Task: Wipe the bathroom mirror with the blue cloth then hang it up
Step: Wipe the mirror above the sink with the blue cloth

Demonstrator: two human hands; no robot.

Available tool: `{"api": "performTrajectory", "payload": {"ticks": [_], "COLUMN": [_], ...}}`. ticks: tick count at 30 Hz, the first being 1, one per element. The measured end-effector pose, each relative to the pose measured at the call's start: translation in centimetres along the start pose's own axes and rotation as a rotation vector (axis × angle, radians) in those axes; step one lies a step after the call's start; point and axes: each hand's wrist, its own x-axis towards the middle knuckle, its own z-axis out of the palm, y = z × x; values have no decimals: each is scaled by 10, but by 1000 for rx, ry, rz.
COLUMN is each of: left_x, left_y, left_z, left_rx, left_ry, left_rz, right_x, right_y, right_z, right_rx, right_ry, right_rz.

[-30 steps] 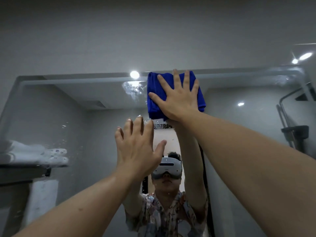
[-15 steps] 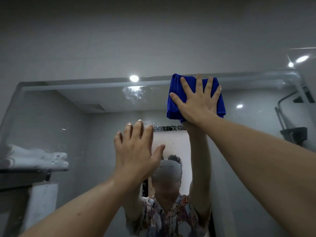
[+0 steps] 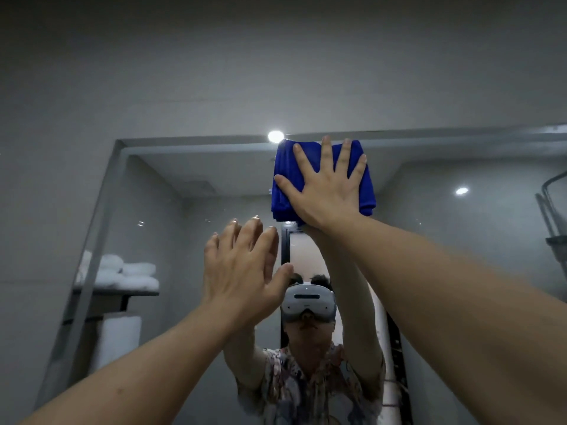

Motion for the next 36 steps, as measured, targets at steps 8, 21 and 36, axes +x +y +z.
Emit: {"api": "performTrajectory", "payload": {"ticks": [8,21,36], "left_x": [-11,-12,-6], "left_y": [-76,-67,-5], "left_z": [-14,-11,9], "left_rx": [32,68,53], "left_ry": [-132,-106,-32], "left_rz": [117,86,-130], "right_x": [12,22,13], "right_y": [-107,-107,55], "right_z": [12,14,-12], "right_rx": [-1,4,-43], "right_ry": [-28,-18,148], "right_rz": [-50,-80,176]}}
